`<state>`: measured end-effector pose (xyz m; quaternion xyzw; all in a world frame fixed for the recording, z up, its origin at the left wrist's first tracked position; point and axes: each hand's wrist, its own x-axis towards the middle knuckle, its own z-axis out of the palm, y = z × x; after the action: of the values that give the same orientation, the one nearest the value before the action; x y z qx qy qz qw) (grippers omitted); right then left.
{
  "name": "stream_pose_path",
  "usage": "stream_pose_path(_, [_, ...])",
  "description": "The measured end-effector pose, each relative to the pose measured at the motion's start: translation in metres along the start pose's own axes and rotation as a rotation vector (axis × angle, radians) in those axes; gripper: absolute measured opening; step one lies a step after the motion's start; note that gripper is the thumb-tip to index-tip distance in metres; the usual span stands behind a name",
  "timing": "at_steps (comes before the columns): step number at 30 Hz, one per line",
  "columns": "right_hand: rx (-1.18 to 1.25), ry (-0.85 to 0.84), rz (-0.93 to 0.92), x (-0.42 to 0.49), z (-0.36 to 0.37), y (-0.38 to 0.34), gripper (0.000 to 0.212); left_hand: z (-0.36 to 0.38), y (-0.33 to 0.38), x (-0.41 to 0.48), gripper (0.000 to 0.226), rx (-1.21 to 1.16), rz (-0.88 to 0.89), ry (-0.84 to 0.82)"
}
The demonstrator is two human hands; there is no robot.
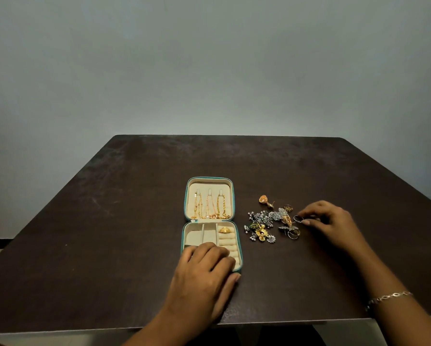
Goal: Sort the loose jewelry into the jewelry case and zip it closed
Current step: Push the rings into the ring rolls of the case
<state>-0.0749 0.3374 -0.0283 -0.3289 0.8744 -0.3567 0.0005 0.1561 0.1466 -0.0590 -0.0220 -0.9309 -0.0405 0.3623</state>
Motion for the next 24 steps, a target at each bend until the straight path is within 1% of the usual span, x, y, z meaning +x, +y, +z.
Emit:
stream_pose_path(5, [-0.093,0.096,-0.040,0.012,0.010,-0.004,0.018,0.001,-0.001,0.001,0.022,-0.028,0.010,0.018])
stream_pose_path(9, [-0.284,0.035,-0.031,0.028,0.016,-0.011,0.018,0.001,-0.001,0.000,0.022,-0.037,0.016,0.018])
stream_pose_path(11, [-0.339,0.044,-0.017,0.033,0.020,-0.010,0.015,0.001,-0.002,0.000,0.021,-0.040,0.013,0.014])
stream_pose_path(15, [-0.278,0.102,-0.021,0.033,0.022,-0.008,0.006,0.002,-0.002,0.000,0.018,-0.059,0.011,0.023])
stream_pose_path(18, [-0.071,0.128,-0.011,0.023,0.016,-0.022,0.006,0.002,-0.002,0.001,0.020,-0.095,-0.016,0.040])
stream_pose_path(19, [-0.011,0.103,-0.029,0.019,0.014,-0.032,0.008,0.001,-0.002,0.002,0.023,-0.112,-0.042,0.044])
stream_pose_path(21, [0.085,-0.007,-0.110,0.008,0.010,-0.057,0.012,0.000,-0.002,0.003,0.026,-0.141,-0.090,0.063])
stream_pose_path(24, [0.249,-0.278,-0.230,-0.010,0.015,-0.093,0.009,-0.002,0.000,0.004,0.032,-0.173,-0.131,0.068])
